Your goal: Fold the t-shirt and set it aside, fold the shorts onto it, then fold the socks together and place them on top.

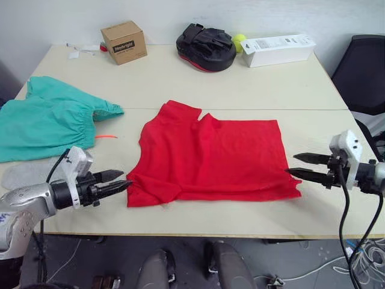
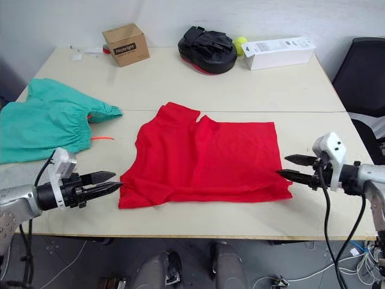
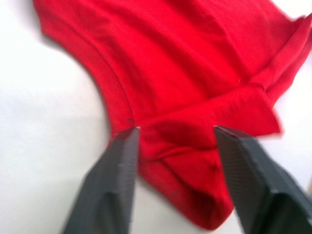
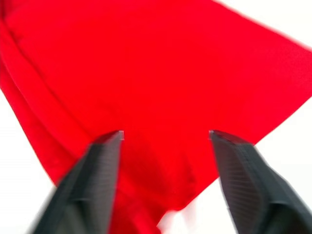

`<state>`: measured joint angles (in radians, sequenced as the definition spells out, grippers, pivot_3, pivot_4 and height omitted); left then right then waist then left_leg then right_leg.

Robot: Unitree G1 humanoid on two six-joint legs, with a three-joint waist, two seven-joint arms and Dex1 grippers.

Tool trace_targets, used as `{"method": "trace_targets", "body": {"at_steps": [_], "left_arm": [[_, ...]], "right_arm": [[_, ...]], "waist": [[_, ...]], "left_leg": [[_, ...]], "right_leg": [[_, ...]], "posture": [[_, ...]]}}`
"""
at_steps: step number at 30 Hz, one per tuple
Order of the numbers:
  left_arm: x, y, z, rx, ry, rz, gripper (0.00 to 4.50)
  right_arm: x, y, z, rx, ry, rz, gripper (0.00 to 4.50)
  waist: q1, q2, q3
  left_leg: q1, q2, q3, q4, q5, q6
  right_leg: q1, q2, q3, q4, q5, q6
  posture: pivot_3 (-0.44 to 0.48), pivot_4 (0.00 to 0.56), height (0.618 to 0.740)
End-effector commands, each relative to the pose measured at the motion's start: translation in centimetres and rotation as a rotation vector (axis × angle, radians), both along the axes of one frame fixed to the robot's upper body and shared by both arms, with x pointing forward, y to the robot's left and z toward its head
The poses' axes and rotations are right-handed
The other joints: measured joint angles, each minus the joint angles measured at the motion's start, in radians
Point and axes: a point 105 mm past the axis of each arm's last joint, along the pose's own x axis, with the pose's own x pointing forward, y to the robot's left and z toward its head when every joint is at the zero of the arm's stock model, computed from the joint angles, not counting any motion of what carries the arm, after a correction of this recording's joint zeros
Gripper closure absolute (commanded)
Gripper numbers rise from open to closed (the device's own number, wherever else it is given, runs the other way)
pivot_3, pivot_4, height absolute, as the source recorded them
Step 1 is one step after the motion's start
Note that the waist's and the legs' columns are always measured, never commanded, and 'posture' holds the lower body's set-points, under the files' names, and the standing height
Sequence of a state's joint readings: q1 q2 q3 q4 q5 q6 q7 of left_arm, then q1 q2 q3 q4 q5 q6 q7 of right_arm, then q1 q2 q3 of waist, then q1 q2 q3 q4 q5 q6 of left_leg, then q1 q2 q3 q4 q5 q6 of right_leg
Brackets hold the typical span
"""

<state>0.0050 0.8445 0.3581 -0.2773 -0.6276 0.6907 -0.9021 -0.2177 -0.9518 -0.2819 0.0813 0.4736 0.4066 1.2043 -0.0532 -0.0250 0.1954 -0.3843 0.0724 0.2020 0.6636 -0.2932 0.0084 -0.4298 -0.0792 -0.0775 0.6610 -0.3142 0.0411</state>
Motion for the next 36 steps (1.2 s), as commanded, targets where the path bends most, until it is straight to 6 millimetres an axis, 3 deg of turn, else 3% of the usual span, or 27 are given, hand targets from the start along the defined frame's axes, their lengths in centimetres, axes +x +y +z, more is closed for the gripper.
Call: {"method": "trace_targets", "body": {"at_steps": [1,3,7,13,19,22,33,36], "left_arm": [[-0.4,-0.9,2.3,0.158,-0.259,-0.152,0.68],[-1.7,-2.6,1.5,0.316,-0.335,-0.368,0.38],[-2.1,-4.9,0.2,0.413,-0.423,-0.549,0.38],[0.2,-8.2,-1.9,0.407,-0.460,-0.562,0.38],[0.8,-9.3,-2.7,0.396,-0.443,-0.599,0.38],[1.5,-9.4,-2.4,0.368,-0.442,-0.567,0.93],[3.9,-9.5,-0.1,0.138,-0.324,-0.400,4.44],[5.0,-9.2,-0.2,0.151,-0.308,-0.342,4.48]], "right_arm": [[-0.7,0.0,3.2,-0.021,-0.152,0.057,0.41],[-1.9,1.3,3.2,-0.056,-0.157,0.163,0.05],[-3.5,3.9,2.1,-0.098,-0.182,0.333,0.05],[-5.3,6.8,-0.7,-0.068,-0.211,0.441,0.05],[-5.8,7.1,-1.3,-0.065,-0.242,0.456,0.05],[-6.0,6.9,-1.1,-0.050,-0.244,0.442,0.00],[-5.9,6.2,-0.5,-0.005,-0.220,0.366,0.00],[-5.5,5.9,-0.6,0.007,-0.208,0.332,0.00]], "waist": [[0.000,0.000,0.000],[0.000,0.000,0.000],[0.002,0.002,-0.001],[0.014,0.002,-0.002],[0.017,0.002,-0.002],[0.024,0.002,-0.002],[0.025,0.001,-0.002],[0.026,0.001,-0.002]], "left_leg": [[0.000,0.000,0.000,0.000,-0.001,-0.001],[0.000,0.000,0.000,0.000,-0.001,-0.002],[0.000,0.000,0.000,-0.001,-0.002,-0.001],[0.000,0.000,0.000,-0.001,0.001,0.004],[0.000,0.000,0.001,0.001,0.001,0.005],[0.000,0.000,0.001,0.001,0.001,0.005],[-0.001,0.000,0.000,0.002,0.002,0.006],[0.000,0.000,0.000,0.002,0.002,0.006]], "right_leg": [[0.000,0.000,0.000,0.000,0.000,0.000],[0.000,0.000,0.000,0.000,0.001,0.000],[0.001,0.000,0.000,-0.002,0.001,0.000],[0.001,0.000,0.000,-0.002,0.002,0.002],[0.001,0.001,0.000,-0.002,0.002,0.003],[0.001,0.001,0.000,-0.001,0.002,0.003],[0.001,0.001,0.000,-0.001,0.002,0.003],[0.002,0.001,0.000,0.000,0.002,0.003]], "posture": [[0.000,0.150,0.740],[0.000,0.150,0.740],[0.000,0.150,0.740],[0.000,0.150,0.740],[0.000,0.150,0.740],[0.000,0.150,0.740],[0.000,0.150,0.740],[0.000,0.150,0.740]]}}
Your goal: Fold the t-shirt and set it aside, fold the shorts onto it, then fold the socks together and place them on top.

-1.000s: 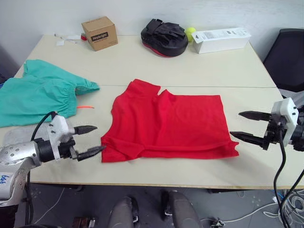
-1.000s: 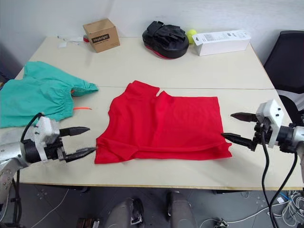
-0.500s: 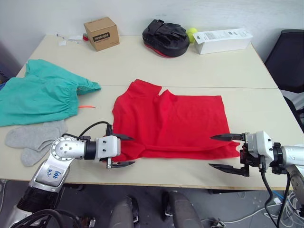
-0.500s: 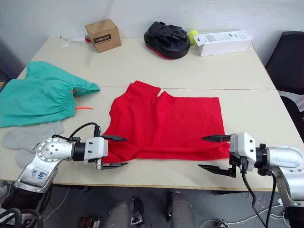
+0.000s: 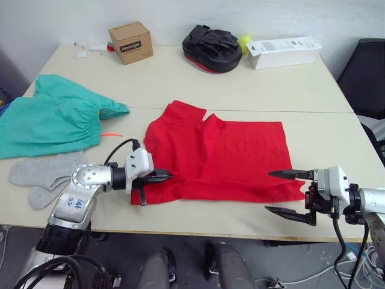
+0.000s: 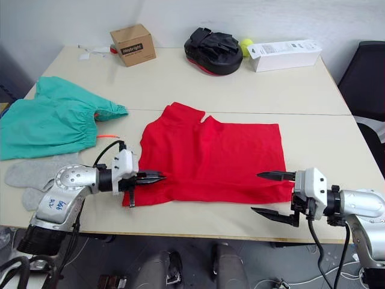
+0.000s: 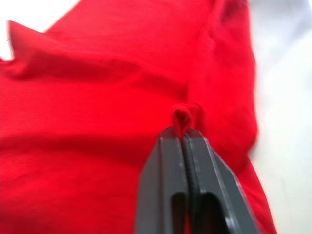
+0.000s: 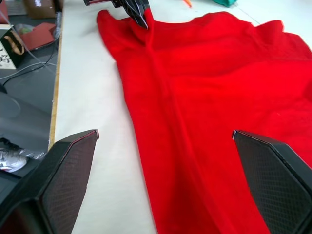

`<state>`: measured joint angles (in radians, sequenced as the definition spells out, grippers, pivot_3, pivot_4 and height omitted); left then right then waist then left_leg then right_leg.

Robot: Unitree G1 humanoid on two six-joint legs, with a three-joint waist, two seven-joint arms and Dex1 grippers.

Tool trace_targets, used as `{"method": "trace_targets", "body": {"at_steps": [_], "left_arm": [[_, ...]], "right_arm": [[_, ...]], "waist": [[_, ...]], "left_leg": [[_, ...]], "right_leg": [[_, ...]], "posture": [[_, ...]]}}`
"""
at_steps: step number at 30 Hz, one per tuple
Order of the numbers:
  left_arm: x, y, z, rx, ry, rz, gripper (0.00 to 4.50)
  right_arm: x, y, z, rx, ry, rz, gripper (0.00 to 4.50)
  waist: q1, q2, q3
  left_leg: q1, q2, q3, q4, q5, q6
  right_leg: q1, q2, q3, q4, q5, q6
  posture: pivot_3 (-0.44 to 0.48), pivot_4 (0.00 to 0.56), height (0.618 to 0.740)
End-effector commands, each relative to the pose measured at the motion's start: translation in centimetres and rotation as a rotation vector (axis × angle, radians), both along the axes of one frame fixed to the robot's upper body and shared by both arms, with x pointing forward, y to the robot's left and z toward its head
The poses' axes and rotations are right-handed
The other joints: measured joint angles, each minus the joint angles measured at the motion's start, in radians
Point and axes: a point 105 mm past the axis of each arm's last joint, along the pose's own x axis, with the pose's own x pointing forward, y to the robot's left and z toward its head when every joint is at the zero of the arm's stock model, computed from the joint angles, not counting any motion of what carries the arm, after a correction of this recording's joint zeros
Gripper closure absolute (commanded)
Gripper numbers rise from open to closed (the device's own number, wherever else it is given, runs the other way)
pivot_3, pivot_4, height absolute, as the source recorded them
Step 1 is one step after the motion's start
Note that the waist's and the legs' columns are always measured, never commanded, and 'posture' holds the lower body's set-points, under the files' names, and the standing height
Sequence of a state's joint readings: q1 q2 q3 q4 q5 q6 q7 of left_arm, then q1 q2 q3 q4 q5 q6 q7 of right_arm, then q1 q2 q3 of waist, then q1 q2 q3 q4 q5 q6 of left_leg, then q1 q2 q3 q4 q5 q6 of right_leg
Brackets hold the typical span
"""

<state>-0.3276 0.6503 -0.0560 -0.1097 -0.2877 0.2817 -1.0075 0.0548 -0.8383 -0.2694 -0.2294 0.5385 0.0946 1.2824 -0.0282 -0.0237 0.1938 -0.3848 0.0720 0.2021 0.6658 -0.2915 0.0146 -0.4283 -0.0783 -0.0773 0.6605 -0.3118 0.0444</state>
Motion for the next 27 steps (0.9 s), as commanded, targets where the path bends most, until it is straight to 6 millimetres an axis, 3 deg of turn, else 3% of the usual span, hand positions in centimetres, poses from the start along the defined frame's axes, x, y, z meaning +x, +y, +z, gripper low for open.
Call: {"method": "trace_targets", "body": {"at_steps": [1,7,11,15,19,22,25,27], "left_arm": [[1.3,0.3,0.6,-0.005,-0.024,0.072,4.48],[2.0,0.3,0.6,-0.053,-0.002,0.134,4.48],[0.8,0.6,0.0,-0.063,0.073,0.110,3.57],[2.2,2.2,1.7,-0.161,-0.026,0.227,2.32],[1.7,3.6,4.8,-0.334,-0.069,0.236,2.32],[0.7,4.4,5.8,-0.319,-0.105,0.217,2.32],[-0.7,4.0,5.6,-0.238,-0.129,0.145,2.32],[-2.4,2.5,3.9,-0.139,-0.097,0.021,2.72]], "right_arm": [[0.4,-0.6,1.0,0.020,-0.020,-0.045,0.00],[1.3,-0.9,0.9,0.102,0.019,-0.147,0.00],[1.4,-1.3,1.0,0.134,0.044,-0.178,0.00],[1.7,-1.2,1.4,0.153,0.044,-0.184,0.95],[1.8,-0.6,1.8,0.171,0.050,-0.162,0.95],[1.9,0.4,2.3,0.182,0.033,-0.129,0.95],[1.6,2.2,2.3,0.177,0.032,-0.058,0.95],[1.5,3.8,1.5,0.151,0.032,-0.004,1.33]], "waist": [[0.001,0.000,0.000],[0.001,0.000,0.000],[-0.001,0.000,0.000],[0.001,0.000,0.000],[0.000,0.000,0.000],[-0.001,0.000,0.000],[-0.001,0.000,0.000],[-0.001,-0.001,-0.001]], "left_leg": [[0.000,0.000,0.000,0.000,0.000,0.000],[0.000,0.000,0.000,0.000,0.000,0.000],[0.000,0.000,0.000,0.000,0.000,0.000],[0.000,0.000,0.000,0.000,0.000,0.000],[0.000,0.000,0.000,0.000,0.000,0.000],[0.000,0.000,0.000,0.000,0.000,0.000],[0.000,0.000,0.000,0.000,0.000,0.000],[0.000,0.000,0.000,-0.001,0.000,-0.001]], "right_leg": [[0.000,0.000,0.000,0.000,0.000,0.000],[0.000,0.000,0.000,0.000,0.000,0.000],[0.000,0.000,0.000,0.000,0.000,0.000],[0.000,0.000,0.000,0.000,0.000,0.000],[0.000,0.000,0.000,0.000,0.000,0.000],[0.000,0.000,0.000,0.000,0.000,0.000],[0.000,0.000,0.000,0.000,0.000,0.000],[0.000,0.000,0.000,0.000,0.000,0.000]], "posture": [[0.000,0.150,0.740],[0.000,0.150,0.740],[0.000,0.150,0.740],[0.000,0.150,0.740],[0.000,0.150,0.740],[0.000,0.150,0.740],[0.000,0.150,0.740],[0.000,0.150,0.740]]}}
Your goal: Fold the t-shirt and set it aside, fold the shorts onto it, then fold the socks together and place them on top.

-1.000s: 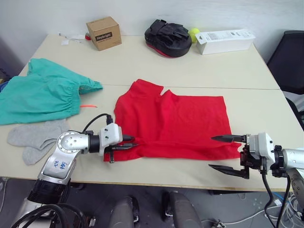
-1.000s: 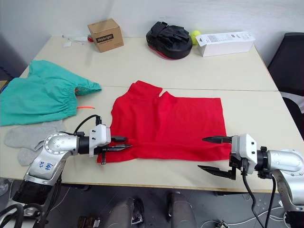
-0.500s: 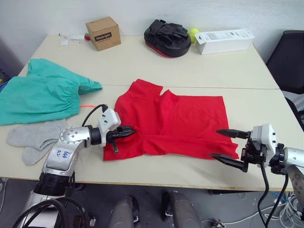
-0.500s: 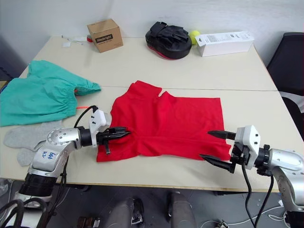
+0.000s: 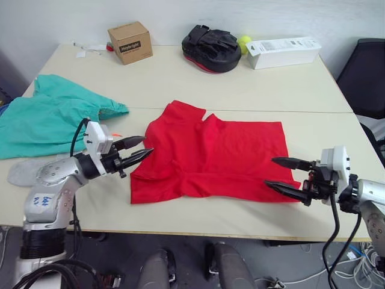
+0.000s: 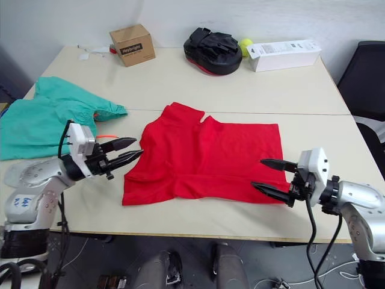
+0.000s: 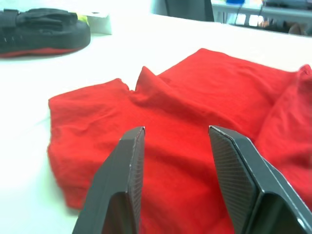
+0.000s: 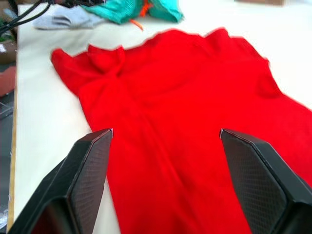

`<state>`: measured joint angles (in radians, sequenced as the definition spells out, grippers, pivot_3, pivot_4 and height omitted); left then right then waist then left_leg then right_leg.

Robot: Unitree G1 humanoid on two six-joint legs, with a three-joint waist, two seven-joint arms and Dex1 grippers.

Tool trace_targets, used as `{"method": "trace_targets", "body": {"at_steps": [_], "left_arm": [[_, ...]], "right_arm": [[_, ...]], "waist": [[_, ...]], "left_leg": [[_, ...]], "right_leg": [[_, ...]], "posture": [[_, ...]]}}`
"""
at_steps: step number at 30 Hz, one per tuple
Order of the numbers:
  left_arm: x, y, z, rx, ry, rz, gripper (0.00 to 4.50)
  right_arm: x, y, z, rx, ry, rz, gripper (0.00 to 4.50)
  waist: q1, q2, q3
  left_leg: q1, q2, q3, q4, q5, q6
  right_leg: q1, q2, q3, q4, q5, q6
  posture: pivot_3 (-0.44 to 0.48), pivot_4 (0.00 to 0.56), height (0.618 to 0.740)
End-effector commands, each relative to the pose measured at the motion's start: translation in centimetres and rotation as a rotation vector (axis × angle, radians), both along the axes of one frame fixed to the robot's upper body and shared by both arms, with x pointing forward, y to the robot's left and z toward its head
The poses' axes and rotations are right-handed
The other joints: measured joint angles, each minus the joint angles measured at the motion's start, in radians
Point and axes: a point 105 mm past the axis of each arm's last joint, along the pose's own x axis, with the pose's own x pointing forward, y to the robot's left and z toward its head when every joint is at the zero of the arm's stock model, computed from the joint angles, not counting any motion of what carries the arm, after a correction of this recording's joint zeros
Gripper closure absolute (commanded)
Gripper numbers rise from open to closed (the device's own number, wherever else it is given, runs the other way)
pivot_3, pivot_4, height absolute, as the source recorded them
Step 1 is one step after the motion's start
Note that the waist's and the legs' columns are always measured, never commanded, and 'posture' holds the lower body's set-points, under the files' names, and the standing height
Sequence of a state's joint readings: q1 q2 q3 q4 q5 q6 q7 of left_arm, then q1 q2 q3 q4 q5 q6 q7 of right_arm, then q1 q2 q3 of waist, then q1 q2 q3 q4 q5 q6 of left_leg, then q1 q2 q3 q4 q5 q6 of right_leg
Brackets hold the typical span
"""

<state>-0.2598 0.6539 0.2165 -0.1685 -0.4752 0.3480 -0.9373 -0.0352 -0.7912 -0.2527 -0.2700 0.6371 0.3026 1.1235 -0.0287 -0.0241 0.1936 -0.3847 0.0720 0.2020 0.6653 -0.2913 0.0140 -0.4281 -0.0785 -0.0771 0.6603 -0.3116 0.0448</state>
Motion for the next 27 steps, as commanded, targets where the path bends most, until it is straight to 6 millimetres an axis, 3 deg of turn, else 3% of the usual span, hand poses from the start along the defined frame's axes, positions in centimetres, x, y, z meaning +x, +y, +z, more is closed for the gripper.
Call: {"method": "trace_targets", "body": {"at_steps": [1,6,9,14,19,27], "left_arm": [[-3.1,-2.7,-1.8,0.151,-0.007,-0.215,2.93],[-3.4,-5.2,-5.8,0.212,0.052,-0.221,4.50],[-1.7,-4.8,-7.6,0.282,0.045,-0.094,4.50],[0.5,-3.4,-7.6,0.258,0.036,0.093,4.50],[0.9,-0.8,-7.7,0.229,0.073,0.232,4.50],[0.7,1.0,-7.6,0.172,0.106,0.312,4.50]], "right_arm": [[-0.3,3.2,-0.4,-0.029,-0.049,0.105,1.55],[0.8,6.3,-2.9,-0.138,-0.141,0.161,3.33],[2.1,6.9,-4.7,-0.167,-0.148,0.110,4.38],[3.4,5.1,-6.3,-0.196,-0.130,-0.006,4.46],[3.8,0.4,-6.6,-0.199,-0.131,-0.175,4.46],[3.2,-6.4,-6.9,-0.217,-0.145,-0.351,4.46]], "waist": [[-0.001,-0.001,-0.001],[0.001,-0.002,-0.001],[0.000,-0.003,-0.002],[0.001,-0.003,-0.002],[-0.001,-0.003,-0.002],[-0.002,-0.003,-0.002]], "left_leg": [[0.000,0.000,0.000,0.000,0.000,0.000],[0.000,0.000,0.000,-0.001,-0.001,-0.001],[-0.001,-0.001,0.000,0.000,-0.001,-0.001],[-0.001,0.000,0.000,0.000,-0.001,0.001],[-0.001,0.000,0.000,0.000,0.000,0.001],[0.001,0.000,0.000,-0.001,0.000,0.001]], "right_leg": [[0.000,0.000,0.000,0.000,0.000,0.000],[0.000,0.000,0.000,-0.001,0.000,0.000],[-0.001,0.000,0.000,-0.001,0.000,0.000],[-0.001,-0.001,0.000,-0.001,0.000,0.000],[-0.001,-0.001,0.000,-0.001,0.000,0.000],[0.001,-0.001,0.000,0.000,0.000,0.000]], "posture": [[0.000,0.150,0.740],[0.000,0.150,0.740],[0.000,0.150,0.740],[0.000,0.150,0.740],[0.000,0.150,0.740],[0.000,0.150,0.740]]}}
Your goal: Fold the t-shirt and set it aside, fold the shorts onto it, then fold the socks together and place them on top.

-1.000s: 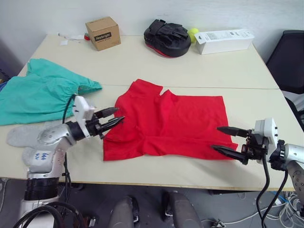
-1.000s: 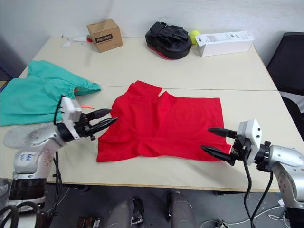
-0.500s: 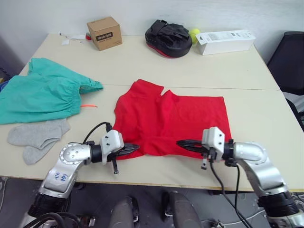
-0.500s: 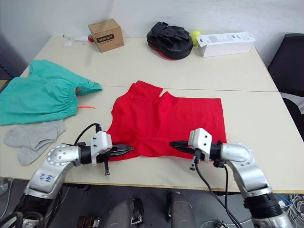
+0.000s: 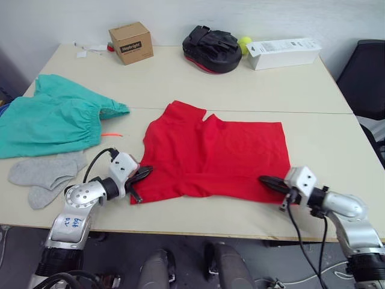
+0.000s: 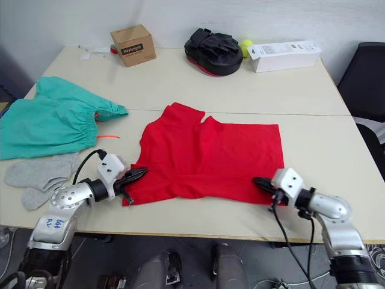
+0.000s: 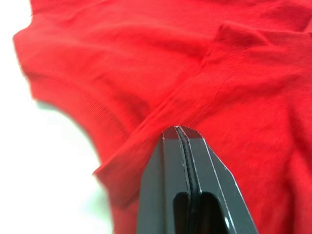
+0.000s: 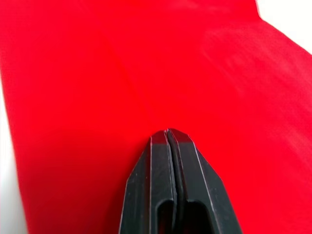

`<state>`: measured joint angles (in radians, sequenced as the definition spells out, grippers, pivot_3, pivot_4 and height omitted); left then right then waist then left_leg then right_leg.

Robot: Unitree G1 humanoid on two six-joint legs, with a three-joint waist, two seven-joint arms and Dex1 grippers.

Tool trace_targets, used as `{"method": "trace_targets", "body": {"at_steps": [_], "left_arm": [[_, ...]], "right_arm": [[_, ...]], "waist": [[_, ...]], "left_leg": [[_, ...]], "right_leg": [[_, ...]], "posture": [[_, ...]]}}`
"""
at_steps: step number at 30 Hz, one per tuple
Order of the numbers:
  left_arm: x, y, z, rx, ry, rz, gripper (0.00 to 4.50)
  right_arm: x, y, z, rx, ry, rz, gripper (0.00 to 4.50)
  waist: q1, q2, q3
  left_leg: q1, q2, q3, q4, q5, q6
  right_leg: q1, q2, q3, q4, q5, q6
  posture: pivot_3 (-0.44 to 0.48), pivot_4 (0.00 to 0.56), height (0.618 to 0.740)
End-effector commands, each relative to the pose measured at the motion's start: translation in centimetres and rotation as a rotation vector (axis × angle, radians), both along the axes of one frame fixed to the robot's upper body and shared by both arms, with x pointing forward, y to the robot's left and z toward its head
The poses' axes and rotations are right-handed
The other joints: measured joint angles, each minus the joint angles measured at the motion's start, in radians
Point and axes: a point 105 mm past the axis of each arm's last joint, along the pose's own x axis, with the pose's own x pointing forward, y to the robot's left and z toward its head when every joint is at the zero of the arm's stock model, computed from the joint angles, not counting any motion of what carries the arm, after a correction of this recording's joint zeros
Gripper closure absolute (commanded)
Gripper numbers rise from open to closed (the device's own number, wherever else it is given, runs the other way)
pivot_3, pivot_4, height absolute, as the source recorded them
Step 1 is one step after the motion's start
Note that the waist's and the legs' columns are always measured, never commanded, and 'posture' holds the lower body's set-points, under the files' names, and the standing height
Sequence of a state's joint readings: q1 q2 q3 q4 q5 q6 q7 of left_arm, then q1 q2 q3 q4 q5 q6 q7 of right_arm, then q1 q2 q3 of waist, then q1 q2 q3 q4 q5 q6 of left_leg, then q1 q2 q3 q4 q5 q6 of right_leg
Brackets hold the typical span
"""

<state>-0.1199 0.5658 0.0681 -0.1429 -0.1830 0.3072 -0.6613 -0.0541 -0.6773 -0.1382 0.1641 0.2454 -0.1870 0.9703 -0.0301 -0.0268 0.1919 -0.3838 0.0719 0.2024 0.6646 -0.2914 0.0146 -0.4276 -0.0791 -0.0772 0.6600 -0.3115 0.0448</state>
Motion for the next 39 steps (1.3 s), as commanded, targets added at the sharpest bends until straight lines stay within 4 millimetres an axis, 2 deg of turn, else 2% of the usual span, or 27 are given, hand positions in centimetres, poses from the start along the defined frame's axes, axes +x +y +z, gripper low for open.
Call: {"method": "trace_targets", "body": {"at_steps": [1,3,5,8,10,13,15,17,22,27,30,34,37,39], "left_arm": [[-0.2,0.6,1.1,-0.045,-0.048,0.014,4.50],[-0.6,0.0,3.6,-0.173,-0.139,-0.046,4.50],[-1.6,-0.5,5.5,-0.225,-0.183,-0.133,4.50],[-2.9,-1.1,6.0,-0.156,-0.169,-0.260,4.50],[-3.9,-1.6,5.1,-0.065,-0.121,-0.357,4.50],[-5.1,-2.3,3.4,0.031,-0.065,-0.446,4.50],[-4.6,-2.5,2.4,0.032,-0.054,-0.396,4.50],[-4.3,-2.5,1.8,0.042,-0.049,-0.366,4.50],[-4.3,-1.4,-0.3,0.100,-0.008,-0.270,4.50],[-4.5,2.2,-1.4,0.172,0.025,-0.154,4.50],[-4.9,3.1,-1.0,0.164,0.014,-0.147,4.50],[-7.2,3.5,1.8,0.026,-0.036,-0.236,4.50],[-8.7,4.3,1.5,0.102,-0.011,-0.295,3.63],[-9.1,4.6,1.4,0.173,-0.028,-0.323,2.99]], "right_arm": [[0.1,-3.2,1.3,0.019,-0.060,-0.093,4.46],[0.3,-3.8,2.6,0.053,-0.101,-0.110,4.46],[0.3,-3.4,4.8,0.147,-0.132,-0.085,4.46],[-0.2,-1.8,6.9,0.222,-0.124,0.006,4.46],[-1.0,0.3,6.6,0.183,-0.089,0.111,4.46],[-2.1,2.8,5.2,0.129,-0.036,0.233,4.46],[-2.5,4.1,3.7,0.101,-0.002,0.277,4.46],[-2.6,4.4,2.2,0.055,0.018,0.291,4.46],[-1.9,1.7,0.1,0.045,0.072,0.170,4.46],[-2.5,-3.2,-0.4,-0.005,0.106,0.051,4.46],[-2.7,-4.4,0.0,-0.004,0.099,0.023,4.46],[-3.4,-4.8,2.9,0.059,0.065,0.030,4.46],[-5.3,-4.7,2.5,-0.068,0.110,0.134,3.57],[-5.6,-5.0,2.3,-0.130,0.098,0.151,2.89]], "waist": [[-0.001,0.000,0.000],[-0.001,0.000,0.000],[-0.002,0.000,0.000],[-0.004,0.000,0.000],[-0.002,0.001,0.000],[-0.001,0.002,-0.001],[0.000,0.001,-0.001],[0.002,0.001,-0.001],[0.001,0.001,-0.001],[0.000,0.001,-0.001],[-0.001,0.001,-0.002],[-0.008,0.001,-0.002],[-0.003,0.001,-0.002],[-0.001,0.001,-0.002]], "left_leg": [[0.000,0.000,0.000,0.000,0.000,0.000],[0.000,0.000,0.000,0.000,0.000,0.000],[0.000,0.000,0.000,0.000,0.000,0.000],[0.000,0.001,0.000,0.000,0.000,-0.001],[0.000,0.001,0.000,-0.001,0.000,-0.001],[0.001,0.001,0.000,-0.001,0.000,-0.002],[0.000,0.000,0.000,-0.002,-0.001,-0.001],[0.000,0.000,0.000,-0.001,-0.001,-0.001],[-0.001,0.000,0.000,-0.001,-0.001,0.000],[0.001,0.000,0.000,-0.001,-0.002,0.000],[0.003,0.001,0.000,-0.001,-0.004,-0.002],[0.006,0.001,0.000,-0.004,-0.006,-0.001],[0.006,0.002,0.000,-0.005,-0.005,-0.001],[0.007,0.002,0.000,-0.006,-0.006,-0.002]], "right_leg": [[0.000,0.000,0.000,0.000,0.000,0.000],[0.000,0.000,0.000,0.000,0.000,0.000],[0.000,0.000,0.000,0.000,0.000,0.000],[0.000,0.000,0.000,0.001,0.000,0.000],[0.000,0.000,0.000,0.001,0.000,0.000],[0.000,0.000,0.000,0.000,0.000,-0.001],[0.000,0.000,0.000,-0.002,0.000,0.000],[0.000,0.000,0.000,-0.002,0.000,0.000],[0.000,-0.001,0.000,-0.002,0.000,0.000],[0.000,-0.001,0.000,-0.002,0.000,-0.001],[0.002,-0.001,0.000,-0.002,0.000,-0.002],[0.003,-0.001,0.000,-0.002,-0.002,-0.005],[0.003,0.000,-0.001,-0.002,-0.003,-0.006],[0.003,0.000,-0.001,-0.002,-0.003,-0.007]], "posture": [[0.000,0.150,0.740],[0.000,0.150,0.740],[0.000,0.150,0.740],[0.000,0.150,0.740],[0.000,0.150,0.740],[0.000,0.150,0.740],[0.000,0.150,0.740],[0.000,0.150,0.740],[0.000,0.150,0.740],[0.000,0.150,0.740],[0.000,0.150,0.740],[0.000,0.150,0.740],[0.000,0.150,0.740],[0.000,0.150,0.740]]}}
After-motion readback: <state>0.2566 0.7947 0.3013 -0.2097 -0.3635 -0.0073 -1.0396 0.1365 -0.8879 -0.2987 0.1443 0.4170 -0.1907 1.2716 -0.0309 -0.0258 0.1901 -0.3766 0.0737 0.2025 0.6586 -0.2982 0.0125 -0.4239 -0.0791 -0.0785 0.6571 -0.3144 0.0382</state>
